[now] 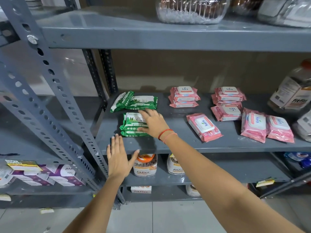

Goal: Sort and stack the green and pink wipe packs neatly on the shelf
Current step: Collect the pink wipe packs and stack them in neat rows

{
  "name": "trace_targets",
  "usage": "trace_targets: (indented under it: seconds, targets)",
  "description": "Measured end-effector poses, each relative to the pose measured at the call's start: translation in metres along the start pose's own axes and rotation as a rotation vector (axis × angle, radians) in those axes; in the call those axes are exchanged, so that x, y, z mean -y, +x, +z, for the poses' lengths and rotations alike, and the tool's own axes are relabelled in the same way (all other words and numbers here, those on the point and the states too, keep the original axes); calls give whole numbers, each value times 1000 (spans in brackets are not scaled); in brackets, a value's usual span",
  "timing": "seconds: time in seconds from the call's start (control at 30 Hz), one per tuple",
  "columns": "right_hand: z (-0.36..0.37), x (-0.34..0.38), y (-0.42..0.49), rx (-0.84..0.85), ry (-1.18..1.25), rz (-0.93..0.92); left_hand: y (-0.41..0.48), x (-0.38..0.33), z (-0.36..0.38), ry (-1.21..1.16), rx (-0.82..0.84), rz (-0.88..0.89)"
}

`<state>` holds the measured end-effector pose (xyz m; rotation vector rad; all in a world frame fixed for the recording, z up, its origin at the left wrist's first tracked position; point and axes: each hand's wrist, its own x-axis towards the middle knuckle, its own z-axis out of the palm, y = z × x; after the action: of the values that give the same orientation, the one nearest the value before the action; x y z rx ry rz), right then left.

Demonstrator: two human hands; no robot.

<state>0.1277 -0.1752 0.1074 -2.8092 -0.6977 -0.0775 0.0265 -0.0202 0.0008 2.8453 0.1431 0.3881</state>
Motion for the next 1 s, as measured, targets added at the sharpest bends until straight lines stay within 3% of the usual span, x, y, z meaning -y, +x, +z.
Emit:
trace_targets:
  seconds: [0.1,0.27,0.4,0.57,0.83,1.0]
  targets:
    - [-14,-25,-8,-63,34,45,-17,-21,2,-115,-71,-44]
    - [-37,-82,-29,-93,5,228,-17,-80,5,-50,-5,232]
    - [-43,-125,-52,-6,-48,488,0,-122,8,-26,93,413]
    - [-36,-155,-74,121,-83,720,18,-133,15,59,205,405]
    - [-27,-148,-64,-16,-25,643,16,-129,27,164,203,477]
    - [-21,-142,-57,85,3,608,19,-130,29,140,214,485]
